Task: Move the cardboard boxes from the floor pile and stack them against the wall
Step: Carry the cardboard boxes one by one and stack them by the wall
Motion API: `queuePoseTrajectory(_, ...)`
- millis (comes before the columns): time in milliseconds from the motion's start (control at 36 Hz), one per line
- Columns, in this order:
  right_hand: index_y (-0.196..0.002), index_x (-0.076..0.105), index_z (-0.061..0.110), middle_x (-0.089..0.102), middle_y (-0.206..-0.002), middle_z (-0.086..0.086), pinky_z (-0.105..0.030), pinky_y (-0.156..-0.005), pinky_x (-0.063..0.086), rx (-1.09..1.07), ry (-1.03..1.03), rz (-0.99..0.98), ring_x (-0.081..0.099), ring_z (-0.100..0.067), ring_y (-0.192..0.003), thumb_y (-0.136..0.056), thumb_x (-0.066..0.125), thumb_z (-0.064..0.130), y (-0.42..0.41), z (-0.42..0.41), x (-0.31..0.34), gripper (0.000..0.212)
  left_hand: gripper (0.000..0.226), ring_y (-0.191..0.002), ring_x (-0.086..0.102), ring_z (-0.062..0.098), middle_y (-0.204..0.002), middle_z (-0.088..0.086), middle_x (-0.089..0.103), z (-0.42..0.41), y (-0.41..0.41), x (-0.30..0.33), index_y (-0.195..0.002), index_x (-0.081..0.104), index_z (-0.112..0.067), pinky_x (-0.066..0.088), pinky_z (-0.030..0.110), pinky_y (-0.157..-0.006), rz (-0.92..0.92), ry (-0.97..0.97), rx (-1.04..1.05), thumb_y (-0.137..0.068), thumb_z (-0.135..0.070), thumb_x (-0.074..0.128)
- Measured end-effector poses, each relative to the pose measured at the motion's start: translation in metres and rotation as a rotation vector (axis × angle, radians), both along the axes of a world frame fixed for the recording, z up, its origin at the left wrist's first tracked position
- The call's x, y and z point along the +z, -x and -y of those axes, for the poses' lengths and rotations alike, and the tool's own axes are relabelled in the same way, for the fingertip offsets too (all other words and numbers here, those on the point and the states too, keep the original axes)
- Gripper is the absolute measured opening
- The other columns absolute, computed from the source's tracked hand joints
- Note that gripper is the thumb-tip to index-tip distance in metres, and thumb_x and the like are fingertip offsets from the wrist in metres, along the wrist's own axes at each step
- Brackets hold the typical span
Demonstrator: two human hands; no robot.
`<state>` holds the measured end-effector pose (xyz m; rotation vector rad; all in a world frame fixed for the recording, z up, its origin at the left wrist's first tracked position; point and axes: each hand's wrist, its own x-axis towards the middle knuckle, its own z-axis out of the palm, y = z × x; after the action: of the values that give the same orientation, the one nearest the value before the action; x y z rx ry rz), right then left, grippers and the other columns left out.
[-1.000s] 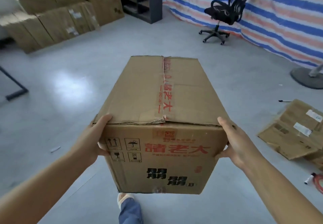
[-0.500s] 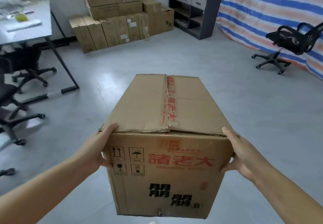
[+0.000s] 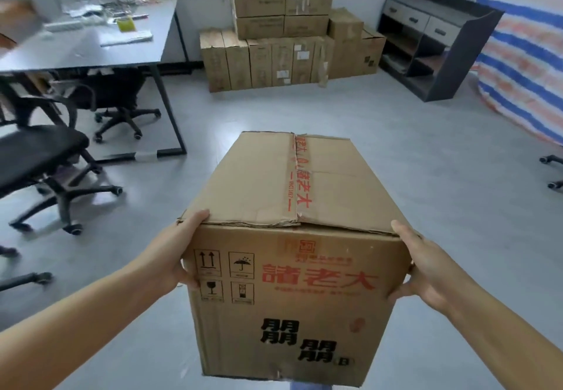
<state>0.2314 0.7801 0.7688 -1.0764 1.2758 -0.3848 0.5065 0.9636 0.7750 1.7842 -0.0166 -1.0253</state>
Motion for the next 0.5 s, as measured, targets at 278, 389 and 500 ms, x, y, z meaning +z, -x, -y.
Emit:
queuePoseTrajectory(278, -0.113, 0.061, 0.021, 0.054, -0.088, 0.005, -0.047, -0.06, 0.052, 0.12, 0.034, -0.013, 0.05, -0.017, -0.079, -0.099, 0.044, 0.042, -0.078, 0.167, 0.019, 0.031, 0.03, -0.111, 0.048, 0.024, -0.117, 0.004, 0.053, 0.136, -0.048, 0.004, -0.112, 0.056, -0.023, 0.046, 0.069, -0.084, -0.023, 0.025, 0.128, -0.091, -0.044, 0.053)
queuePoseTrajectory(389, -0.111, 0.061, 0.024, 0.055, -0.093, 0.006, -0.048, -0.062, 0.052, 0.151, 0.046, -0.014, 0.051, -0.016, -0.083, -0.099, 0.044, 0.041, -0.117, 0.217, 0.022, 0.028, 0.032, -0.113, 0.047, 0.025, -0.118, 0.003, 0.053, 0.179, -0.079, 0.003, -0.115, 0.055, -0.023, 0.044, 0.07, -0.085, -0.033, 0.03, 0.172, -0.091, -0.044, 0.054)
queuePoseTrajectory(500, -0.111, 0.061, 0.025, 0.056, -0.094, 0.005, -0.05, -0.063, 0.053, 0.164, 0.042, -0.02, 0.052, -0.016, -0.085, -0.098, 0.044, 0.042, -0.16, 0.259, 0.016, 0.027, 0.014, -0.108, 0.044, 0.023, -0.111, -0.001, 0.052, 0.218, -0.119, -0.003, -0.094, 0.054, -0.028, 0.043, 0.07, -0.086, -0.03, 0.033, 0.207, -0.093, -0.042, 0.053)
